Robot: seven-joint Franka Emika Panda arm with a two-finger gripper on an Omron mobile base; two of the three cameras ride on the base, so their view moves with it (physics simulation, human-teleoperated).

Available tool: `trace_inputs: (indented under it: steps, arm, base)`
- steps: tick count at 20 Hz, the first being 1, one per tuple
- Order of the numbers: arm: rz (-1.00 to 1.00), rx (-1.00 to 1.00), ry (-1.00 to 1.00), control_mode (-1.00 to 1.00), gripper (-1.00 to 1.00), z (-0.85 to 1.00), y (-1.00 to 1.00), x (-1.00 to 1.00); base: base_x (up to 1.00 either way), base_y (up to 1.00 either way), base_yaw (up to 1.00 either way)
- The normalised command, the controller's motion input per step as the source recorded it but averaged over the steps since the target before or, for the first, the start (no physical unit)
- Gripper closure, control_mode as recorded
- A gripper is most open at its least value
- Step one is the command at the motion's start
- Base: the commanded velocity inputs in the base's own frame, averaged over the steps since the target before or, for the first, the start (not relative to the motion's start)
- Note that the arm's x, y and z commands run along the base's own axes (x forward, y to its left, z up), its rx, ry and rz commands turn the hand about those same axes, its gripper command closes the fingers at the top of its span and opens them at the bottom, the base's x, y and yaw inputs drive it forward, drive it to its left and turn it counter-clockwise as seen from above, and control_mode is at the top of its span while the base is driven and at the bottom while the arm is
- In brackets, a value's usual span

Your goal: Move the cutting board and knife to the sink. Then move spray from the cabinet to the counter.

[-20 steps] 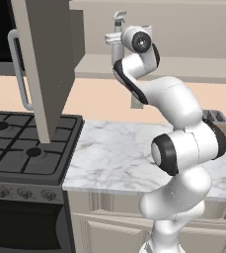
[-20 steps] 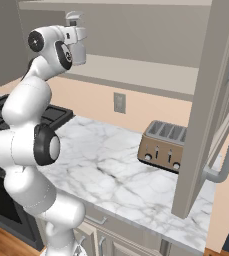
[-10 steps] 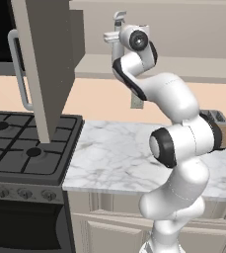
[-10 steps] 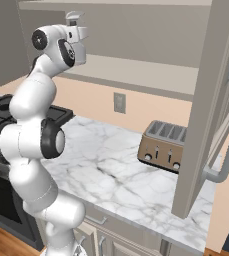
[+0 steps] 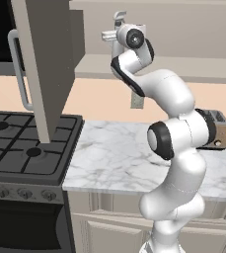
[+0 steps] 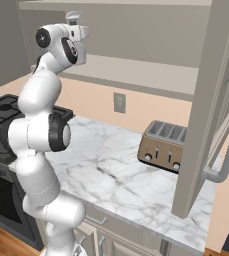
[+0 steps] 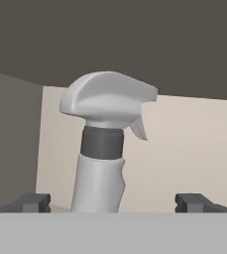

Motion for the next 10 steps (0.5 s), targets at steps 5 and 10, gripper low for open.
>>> trace_inputs:
  steps: [5, 10]
  arm:
    - [0.00, 0.00, 0.00, -1.00, -1.00, 0.00, 0.08, 0.31]
    - [0.00, 0.00, 0.00, -1.00, -1.00, -0.01, 0.10, 0.25]
  base:
    - [0.00, 0.00, 0.00]
    - [0.00, 0.00, 0.00]
